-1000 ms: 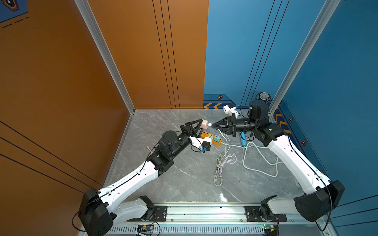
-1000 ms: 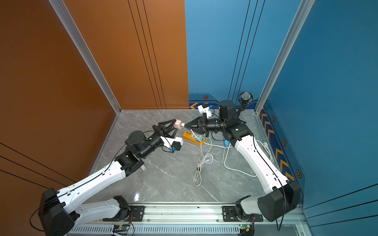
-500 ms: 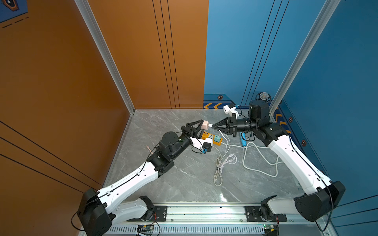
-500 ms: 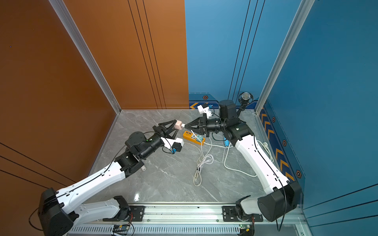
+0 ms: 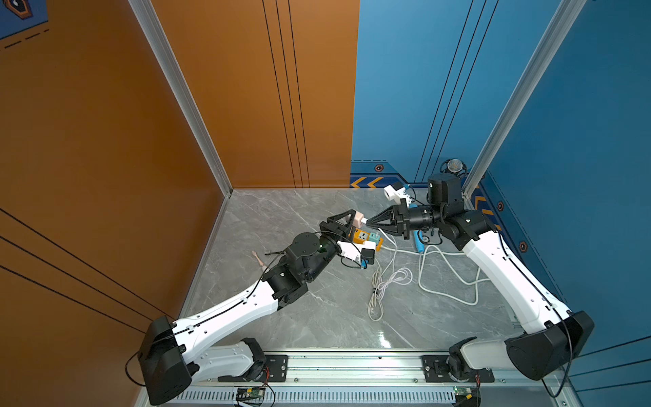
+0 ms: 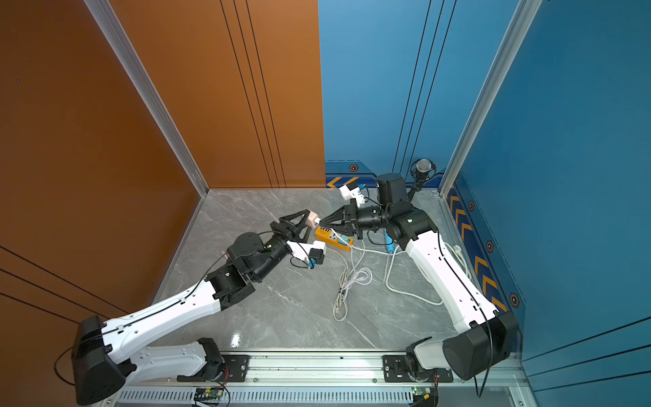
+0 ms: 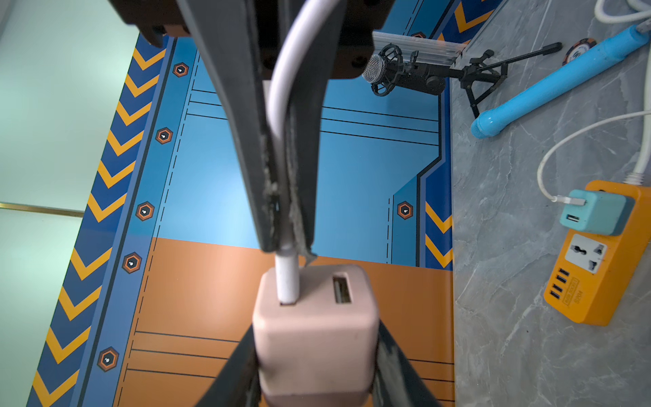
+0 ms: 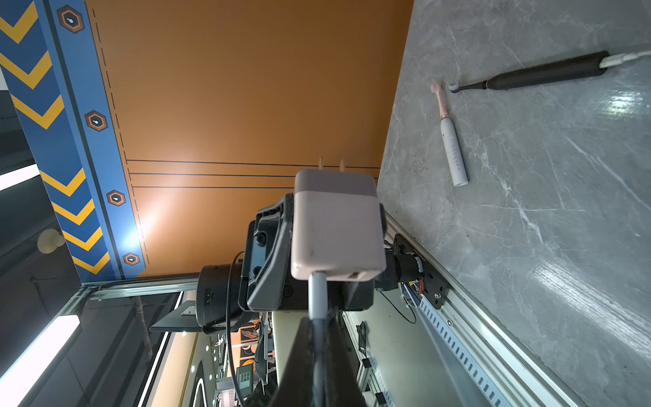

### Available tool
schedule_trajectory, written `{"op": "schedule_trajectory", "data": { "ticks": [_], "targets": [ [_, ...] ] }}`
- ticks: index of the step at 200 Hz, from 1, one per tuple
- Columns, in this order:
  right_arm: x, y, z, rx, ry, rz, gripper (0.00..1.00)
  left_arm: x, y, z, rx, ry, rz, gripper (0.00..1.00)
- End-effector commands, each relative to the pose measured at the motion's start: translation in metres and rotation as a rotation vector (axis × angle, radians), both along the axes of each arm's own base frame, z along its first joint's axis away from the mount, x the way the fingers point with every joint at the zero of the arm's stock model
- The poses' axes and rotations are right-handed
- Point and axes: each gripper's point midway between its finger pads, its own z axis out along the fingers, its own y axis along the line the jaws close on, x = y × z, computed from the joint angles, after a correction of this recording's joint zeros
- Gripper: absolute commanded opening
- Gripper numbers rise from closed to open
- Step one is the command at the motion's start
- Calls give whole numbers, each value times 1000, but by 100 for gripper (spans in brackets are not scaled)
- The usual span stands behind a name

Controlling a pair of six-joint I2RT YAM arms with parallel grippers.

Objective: Charge the electric toothbrush
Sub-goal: Insert the charging cable into the plug, then place the plug at the center of the board.

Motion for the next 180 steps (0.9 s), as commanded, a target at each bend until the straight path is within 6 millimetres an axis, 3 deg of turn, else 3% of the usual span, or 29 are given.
{"op": "schedule_trajectory", "data": {
  "ticks": [1, 19, 40, 60, 79, 97, 120, 142, 155, 180],
  "targets": [
    [40, 2, -29, -82, -52, -134, 0, -93, -67, 17, -11, -43, -442, 0],
    [32, 7, -29, -72, -56, -92, 3, -80, -50, -8, 21, 29, -341, 0],
    [16, 5, -32, -96, -80, -45, 25, -57, -15, -50, 92, 152, -151, 0],
    [3, -9, -40, -143, -124, -38, 38, -42, 32, -92, 146, 294, 27, 0],
    [2, -27, -44, -179, -166, -92, 46, -38, 76, -121, 137, 451, 156, 0],
    [12, -52, -57, -290, -216, -201, 50, -54, 106, -170, 200, 677, 191, 0],
    [30, -82, -73, -439, -253, -328, 52, -69, 114, -217, 207, 910, 222, 0],
    [37, -94, -77, -484, -272, -377, 52, -69, 121, -252, 216, 1063, 305, 0],
    [38, -97, -79, -505, -283, -389, 53, -69, 122, -269, 203, 1167, 338, 0],
    [36, -101, -83, -513, -288, -390, 53, -67, 114, -283, 147, 1322, 335, 0]
  ]
}}
